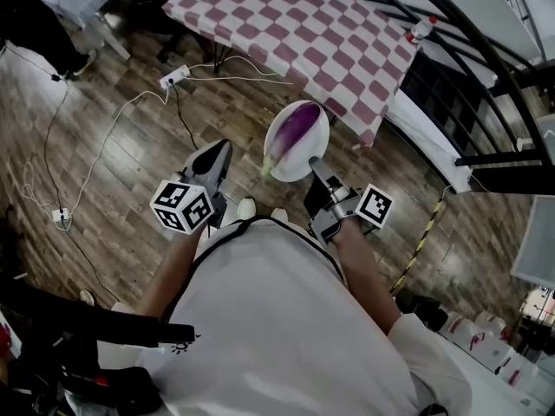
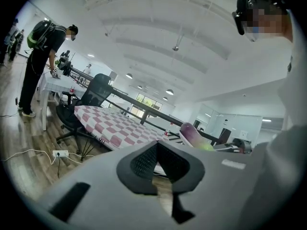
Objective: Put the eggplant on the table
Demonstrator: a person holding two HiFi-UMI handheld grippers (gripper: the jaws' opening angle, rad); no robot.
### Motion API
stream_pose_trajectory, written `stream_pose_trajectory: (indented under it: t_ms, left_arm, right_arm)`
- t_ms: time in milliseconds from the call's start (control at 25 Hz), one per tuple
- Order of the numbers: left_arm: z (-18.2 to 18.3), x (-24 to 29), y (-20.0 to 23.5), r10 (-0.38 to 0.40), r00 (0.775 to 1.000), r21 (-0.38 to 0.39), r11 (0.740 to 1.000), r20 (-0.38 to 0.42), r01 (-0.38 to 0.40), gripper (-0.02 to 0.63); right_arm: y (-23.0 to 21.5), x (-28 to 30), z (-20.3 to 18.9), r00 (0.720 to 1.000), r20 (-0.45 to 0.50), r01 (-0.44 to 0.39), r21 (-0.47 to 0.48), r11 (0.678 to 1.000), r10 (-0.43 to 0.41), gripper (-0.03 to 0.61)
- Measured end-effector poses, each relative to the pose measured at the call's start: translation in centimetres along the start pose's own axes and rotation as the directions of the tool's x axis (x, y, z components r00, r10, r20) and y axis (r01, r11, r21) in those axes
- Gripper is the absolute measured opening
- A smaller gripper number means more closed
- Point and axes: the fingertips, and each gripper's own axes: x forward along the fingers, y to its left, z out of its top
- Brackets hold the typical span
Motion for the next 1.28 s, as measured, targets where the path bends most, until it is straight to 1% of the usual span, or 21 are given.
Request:
stream_pose_trajectory:
  t_ms: [440, 720, 1000, 1280]
  left_arm:
    - [0.3, 0.1, 1.6, -0.036, 0.999, 0.003, 0.999, -0.023, 0.036, 0.0]
    - [0.5, -0.2, 2.7, -0.061, 0.998, 0.002, 0.998, -0.032, 0.061, 0.0]
    - [0.4, -0.6, 4.6, -0.068, 0.997, -0.006, 0.998, -0.042, 0.068, 0.0]
    - [0.9, -1.3, 6.0, -0.064, 0.997, -0.003, 0.998, -0.038, 0.064, 0.0]
  right_arm:
    - [0.2, 1.2, -0.8, 0.999, 0.035, -0.003, -0.001, 1.0, 0.003, 0.025]
    - [-0.1, 1.5, -1.0, 0.997, 0.079, 0.008, -0.001, 1.0, -0.008, 0.025]
    - [-0.5, 2.0, -1.0, 0.993, 0.116, 0.028, -0.003, 1.0, -0.028, 0.025]
    - [0.2, 2.7, -1.3, 0.992, 0.128, 0.014, -0.007, 1.0, -0.013, 0.025]
